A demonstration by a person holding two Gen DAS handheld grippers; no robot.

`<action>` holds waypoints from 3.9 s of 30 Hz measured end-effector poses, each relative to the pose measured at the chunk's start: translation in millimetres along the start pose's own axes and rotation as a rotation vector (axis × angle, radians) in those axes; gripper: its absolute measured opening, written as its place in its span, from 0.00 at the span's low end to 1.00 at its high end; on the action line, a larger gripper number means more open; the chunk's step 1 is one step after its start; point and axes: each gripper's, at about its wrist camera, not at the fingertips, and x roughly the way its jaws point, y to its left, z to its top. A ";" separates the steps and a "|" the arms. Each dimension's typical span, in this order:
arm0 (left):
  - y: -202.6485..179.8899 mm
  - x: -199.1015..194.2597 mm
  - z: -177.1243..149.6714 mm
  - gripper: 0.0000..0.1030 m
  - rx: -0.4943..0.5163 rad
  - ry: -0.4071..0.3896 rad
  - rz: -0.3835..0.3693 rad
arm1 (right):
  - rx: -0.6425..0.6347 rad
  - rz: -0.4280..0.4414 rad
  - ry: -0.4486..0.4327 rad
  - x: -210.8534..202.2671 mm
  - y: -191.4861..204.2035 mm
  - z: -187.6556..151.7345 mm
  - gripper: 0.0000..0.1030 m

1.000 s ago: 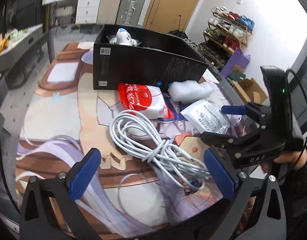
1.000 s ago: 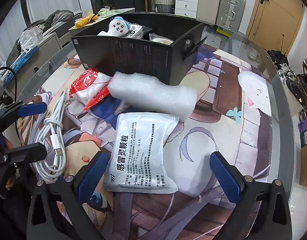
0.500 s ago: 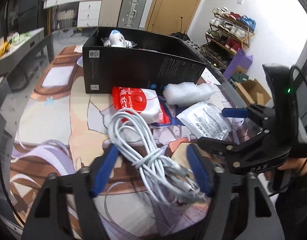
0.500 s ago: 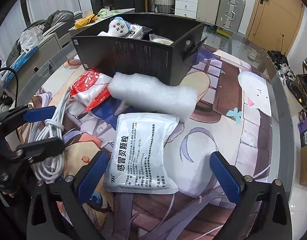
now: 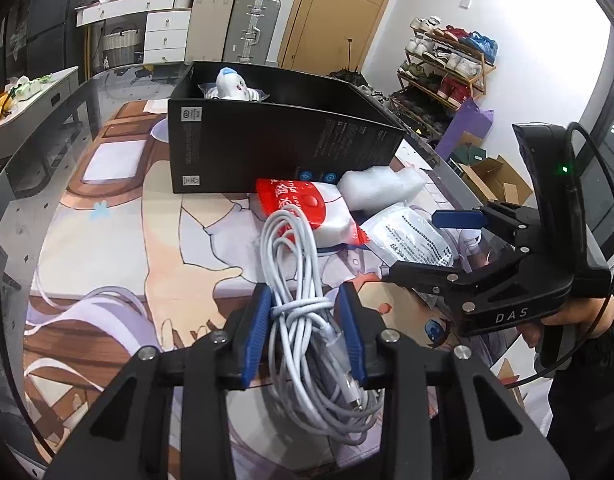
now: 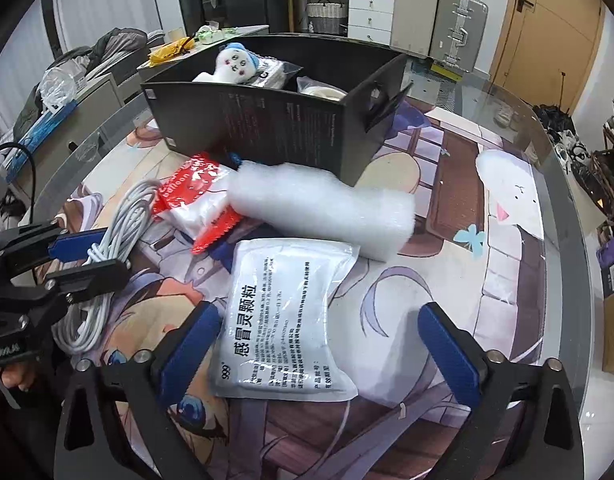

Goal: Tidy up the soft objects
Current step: 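Grasp the white cable bundle with the left gripper while right grasps the white medicine packet, then carry the cable bundle and medicine packet over the black box, then lower both items into the box and open both grippers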

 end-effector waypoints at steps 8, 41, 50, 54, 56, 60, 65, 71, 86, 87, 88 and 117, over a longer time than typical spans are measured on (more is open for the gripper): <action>9.4 -4.6 0.2 0.28 -0.018 -0.019 0.021 | -0.045 0.037 -0.028 -9.3 6.8 -1.6 0.43; 26.9 -34.9 14.3 0.28 -0.039 -0.145 0.024 | 0.001 0.119 -0.279 -73.3 9.9 13.1 0.37; 27.3 -45.2 27.1 0.28 -0.038 -0.198 -0.007 | 0.071 0.141 -0.327 -76.9 1.6 16.3 0.37; 28.7 -50.3 32.3 0.28 -0.039 -0.224 -0.021 | 0.086 0.131 -0.351 -78.8 2.9 19.4 0.36; 31.3 -53.1 34.6 0.28 -0.041 -0.236 -0.025 | 0.098 0.124 -0.357 -79.2 2.4 21.9 0.37; 35.0 -55.4 40.7 0.28 -0.052 -0.248 -0.042 | 0.114 0.116 -0.380 -80.9 3.1 27.1 0.37; 34.0 -60.1 55.2 0.28 -0.037 -0.277 -0.058 | 0.134 0.114 -0.410 -84.0 6.0 35.2 0.37; 33.6 -64.9 71.9 0.28 -0.017 -0.307 -0.071 | 0.132 0.104 -0.412 -83.0 8.5 46.8 0.37; 42.1 -52.4 119.7 0.28 -0.011 -0.337 -0.078 | 0.164 0.096 -0.425 -69.5 -1.4 79.2 0.37; 41.8 -50.5 123.1 0.28 -0.008 -0.335 -0.077 | 0.166 0.097 -0.425 -69.0 -2.0 81.3 0.37; 41.1 -48.6 125.0 0.28 -0.005 -0.333 -0.076 | 0.166 0.095 -0.428 -68.9 -2.6 83.3 0.37; 19.8 11.7 147.6 0.28 0.098 -0.249 0.081 | 0.148 0.103 -0.372 -36.5 -12.2 123.1 0.36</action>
